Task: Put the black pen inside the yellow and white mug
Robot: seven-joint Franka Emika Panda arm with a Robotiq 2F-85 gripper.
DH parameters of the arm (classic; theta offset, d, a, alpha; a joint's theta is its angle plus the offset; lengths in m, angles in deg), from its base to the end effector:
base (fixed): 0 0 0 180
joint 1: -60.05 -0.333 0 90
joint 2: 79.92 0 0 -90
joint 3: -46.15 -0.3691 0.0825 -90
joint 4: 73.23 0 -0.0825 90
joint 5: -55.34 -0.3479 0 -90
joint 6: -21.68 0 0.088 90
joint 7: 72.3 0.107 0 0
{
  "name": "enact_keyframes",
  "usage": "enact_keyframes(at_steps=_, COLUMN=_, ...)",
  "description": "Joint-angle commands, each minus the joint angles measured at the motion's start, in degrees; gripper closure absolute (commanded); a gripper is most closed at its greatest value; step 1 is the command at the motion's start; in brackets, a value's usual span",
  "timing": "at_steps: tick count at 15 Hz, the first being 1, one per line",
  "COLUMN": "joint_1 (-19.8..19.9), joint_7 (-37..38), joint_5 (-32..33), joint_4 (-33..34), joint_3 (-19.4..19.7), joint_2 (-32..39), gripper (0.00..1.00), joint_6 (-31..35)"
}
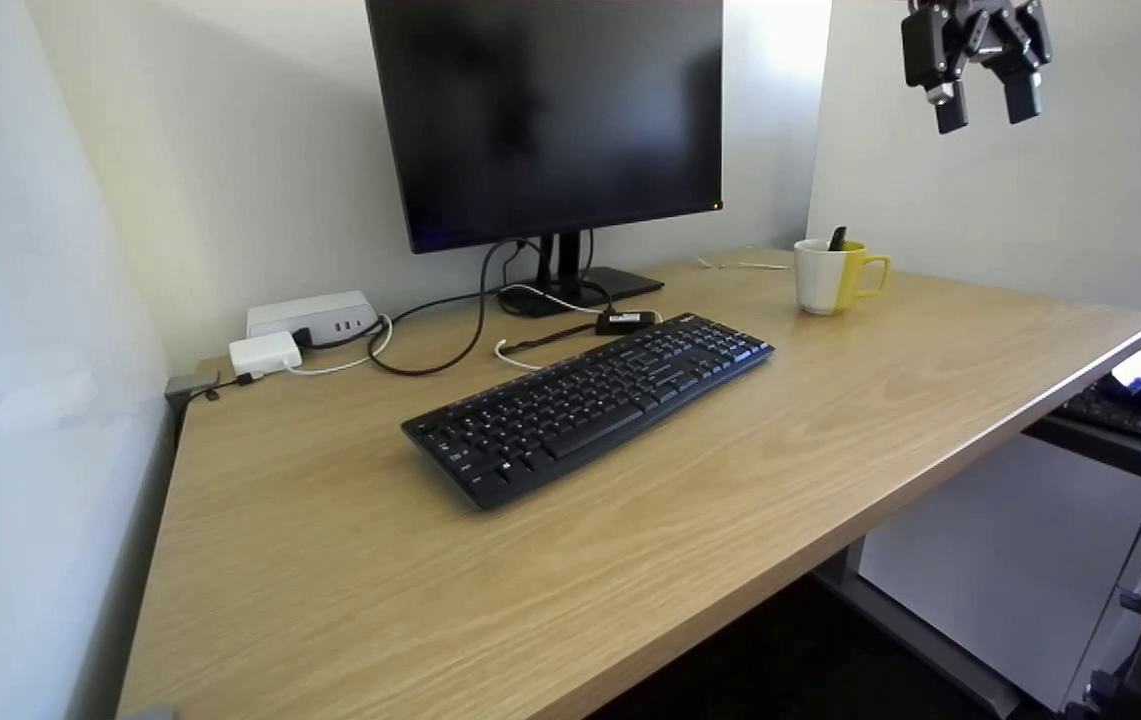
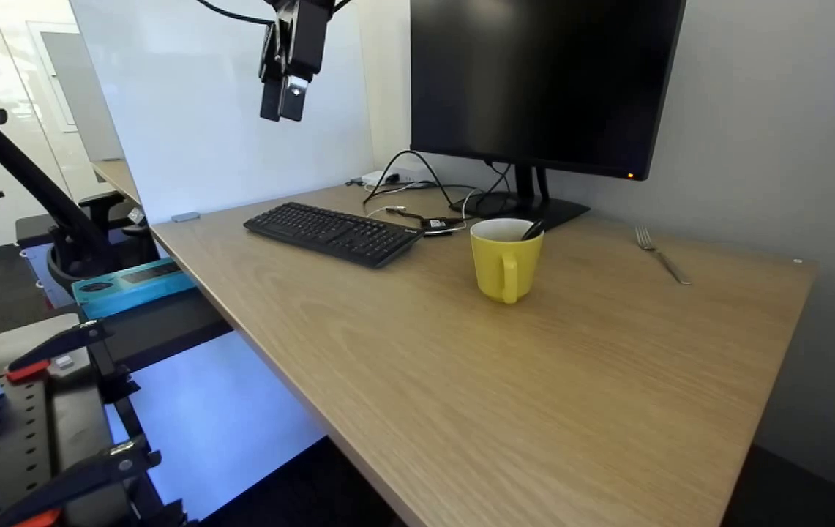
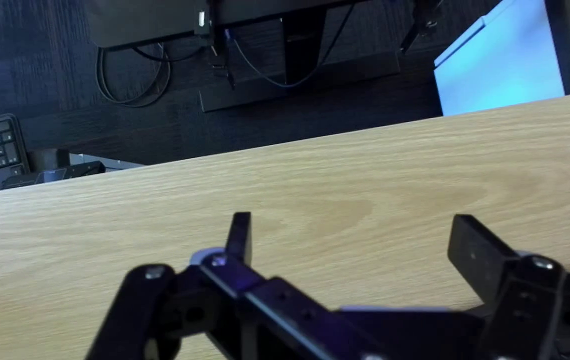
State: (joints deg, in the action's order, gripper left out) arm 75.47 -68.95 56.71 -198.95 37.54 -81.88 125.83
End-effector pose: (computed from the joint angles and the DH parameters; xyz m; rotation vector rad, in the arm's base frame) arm 0.4486 -0.0550 0.4495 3.0682 -0.2590 -0.5338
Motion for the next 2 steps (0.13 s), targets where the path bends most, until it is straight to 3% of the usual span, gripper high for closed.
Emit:
enact_keyframes(at_steps=1, joint_1=-4.55, joint_7=0.1, joint_5=0.14, joint_4=0.02, joint_3=4.48, joint_2=0.04, gripper=0.0, joint_6=-0.11)
enact_keyframes(at_steps=2, joint_1=-4.56, joint_7=0.1, joint_5=0.14, joint_4=-0.01, joint_3=4.49, joint_2=0.05, gripper=0.0, joint_6=-0.11)
